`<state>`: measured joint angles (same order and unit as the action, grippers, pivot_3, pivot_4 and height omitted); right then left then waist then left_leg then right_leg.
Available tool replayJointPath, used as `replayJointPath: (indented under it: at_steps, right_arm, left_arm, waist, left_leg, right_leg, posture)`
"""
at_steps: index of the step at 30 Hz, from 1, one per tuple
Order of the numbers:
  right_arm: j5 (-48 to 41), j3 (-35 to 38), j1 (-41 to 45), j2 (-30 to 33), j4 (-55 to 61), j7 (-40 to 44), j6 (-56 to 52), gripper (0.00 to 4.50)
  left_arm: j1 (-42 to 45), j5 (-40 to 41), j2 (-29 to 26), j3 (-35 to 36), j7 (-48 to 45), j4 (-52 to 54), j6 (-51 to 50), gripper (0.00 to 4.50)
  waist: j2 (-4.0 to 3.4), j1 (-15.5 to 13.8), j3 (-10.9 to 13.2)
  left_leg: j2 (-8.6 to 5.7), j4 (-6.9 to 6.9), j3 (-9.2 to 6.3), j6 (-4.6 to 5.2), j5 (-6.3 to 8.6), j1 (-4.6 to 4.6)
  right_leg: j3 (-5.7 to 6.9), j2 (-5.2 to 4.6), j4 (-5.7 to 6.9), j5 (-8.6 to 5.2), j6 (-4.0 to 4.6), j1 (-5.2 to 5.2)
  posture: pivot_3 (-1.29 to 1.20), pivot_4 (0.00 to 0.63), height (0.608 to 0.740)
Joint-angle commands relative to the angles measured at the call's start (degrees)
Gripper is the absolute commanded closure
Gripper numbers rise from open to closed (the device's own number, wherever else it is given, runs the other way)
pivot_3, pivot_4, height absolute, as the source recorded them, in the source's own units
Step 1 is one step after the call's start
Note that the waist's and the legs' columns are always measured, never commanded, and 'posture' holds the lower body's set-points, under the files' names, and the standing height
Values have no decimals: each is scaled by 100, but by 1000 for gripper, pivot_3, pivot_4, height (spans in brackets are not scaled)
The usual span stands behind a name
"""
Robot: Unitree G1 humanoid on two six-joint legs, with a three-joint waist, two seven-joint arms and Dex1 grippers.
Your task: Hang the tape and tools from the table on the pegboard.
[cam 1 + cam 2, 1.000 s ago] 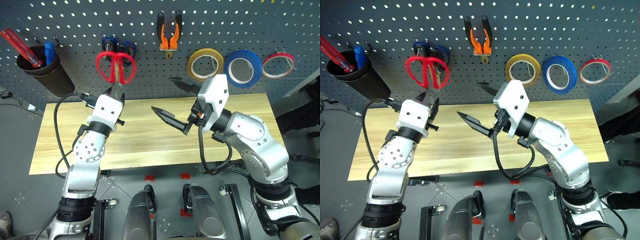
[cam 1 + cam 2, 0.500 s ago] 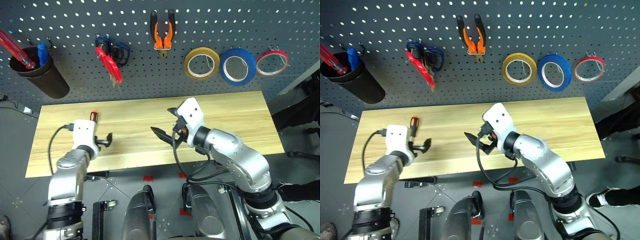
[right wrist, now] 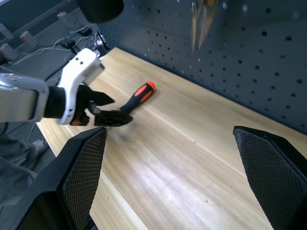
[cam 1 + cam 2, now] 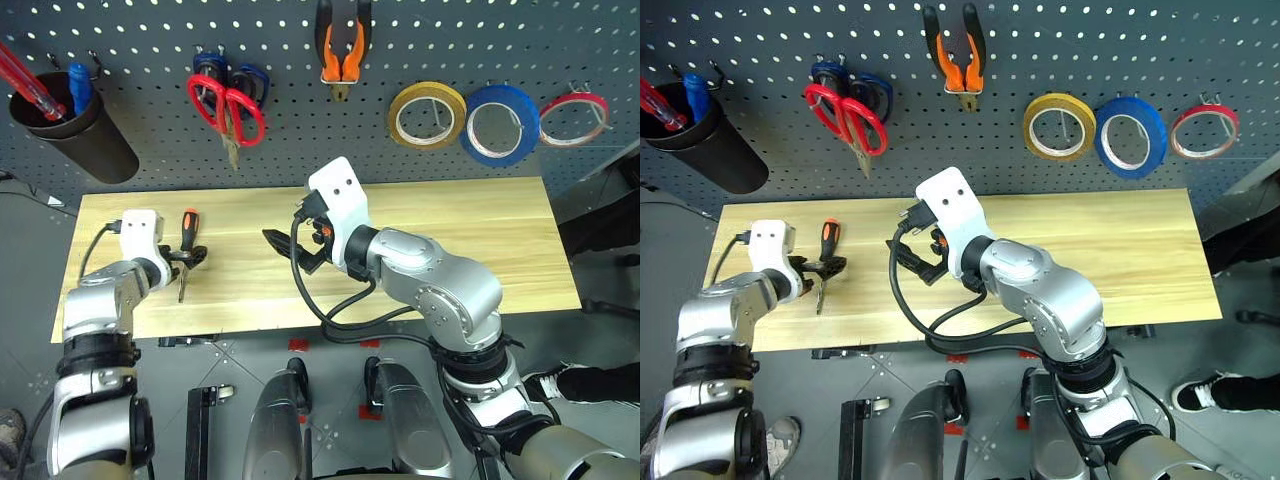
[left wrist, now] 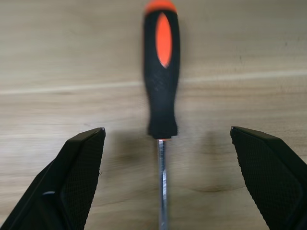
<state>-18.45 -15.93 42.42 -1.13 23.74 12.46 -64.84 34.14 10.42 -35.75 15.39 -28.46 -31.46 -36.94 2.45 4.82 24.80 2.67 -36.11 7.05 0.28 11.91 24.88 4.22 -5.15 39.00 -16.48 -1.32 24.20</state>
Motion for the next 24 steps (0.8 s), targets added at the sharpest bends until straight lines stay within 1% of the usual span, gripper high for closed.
replayJointPath:
  at_steps: [1, 5, 6, 7, 9, 16, 18, 19, 21, 24]
  right_arm:
    - [-114, -52, 114, -73, 208, 71, -61, 0]
    - [-166, -61, 177, -114, 184, 68, -126, 0]
    - [-176, -57, 192, -113, 177, 71, -137, 0]
    - [-182, -50, 208, -106, 172, 77, -147, 0]
    - [-177, -58, 201, -84, 161, 93, -132, 0]
    - [-120, 19, 278, 105, -14, 240, 21, 0]
    - [-104, -61, 223, 329, 131, 385, 144, 0]
    - [-88, -121, 180, 446, 209, 469, 254, 0]
    - [-65, -281, 51, 696, 430, 682, 584, 0]
    - [-77, -390, -170, 898, 678, 843, 951, 0]
  left_arm:
    - [223, -89, -154, -98, -102, -547, 231, 107]
    - [603, -232, -244, -200, -43, -1366, 477, 107]
    - [670, -276, -269, -252, -73, -1500, 519, 396]
    - [719, -292, -278, -271, -96, -1589, 553, 512]
    - [783, -298, -279, -297, -135, -1742, 603, 1008]
    - [680, -358, -264, -448, -359, -1665, 811, 3244]
    - [477, -331, -337, -448, -495, -1349, 954, 3856]
    - [375, -241, -356, -378, -587, -1182, 959, 4015]
    - [38, -56, -431, -304, -944, -645, 982, 4010]
    - [-501, 193, -520, -194, -1256, 217, 842, 4010]
  waist:
    - [0, 7, 20]
    - [-6, 28, 33]
    - [-7, 31, 33]
    - [-7, 31, 33]
    - [-8, 30, 34]
    - [-2, 18, 26]
    - [0, 19, 23]
    - [2, 23, 20]
    - [8, 37, 16]
    - [10, 54, 13]
  left_leg:
    - [0, 0, 1, 0, 0, 1]
    - [2, 3, 6, 0, 0, 0]
    - [2, 3, 6, 0, 0, 0]
    - [3, 3, 7, 0, 0, -1]
    - [2, 3, 10, 0, 0, -1]
    - [1, 1, 11, -1, 0, -1]
    - [1, 2, 11, -1, 0, 0]
    - [0, 2, 12, -1, 0, 0]
    - [0, 4, 14, -2, 0, 0]
    - [3, 13, 14, -3, 0, 1]
  right_leg:
    - [-1, 0, 0, 0, 0, 2]
    - [-4, 0, 1, -1, 2, 6]
    - [-4, 0, 2, -2, 2, 7]
    - [-4, 0, 2, -2, 1, 6]
    - [-5, 0, 1, -2, 1, 7]
    - [-6, -1, 2, -2, 1, 5]
    - [-5, -2, 2, -2, 1, 5]
    - [-5, -2, 1, -2, 1, 5]
    - [-5, -3, -2, -2, 1, 6]
    - [-5, -3, -4, -2, 1, 9]
  posture:
    - [-173, 525, 740]
    - [-186, 528, 740]
    - [-190, 527, 740]
    - [-190, 527, 740]
    - [-198, 516, 740]
    - [-215, 456, 740]
    - [-218, 443, 740]
    - [-221, 428, 740]
    - [-226, 414, 740]
    - [-219, 393, 740]
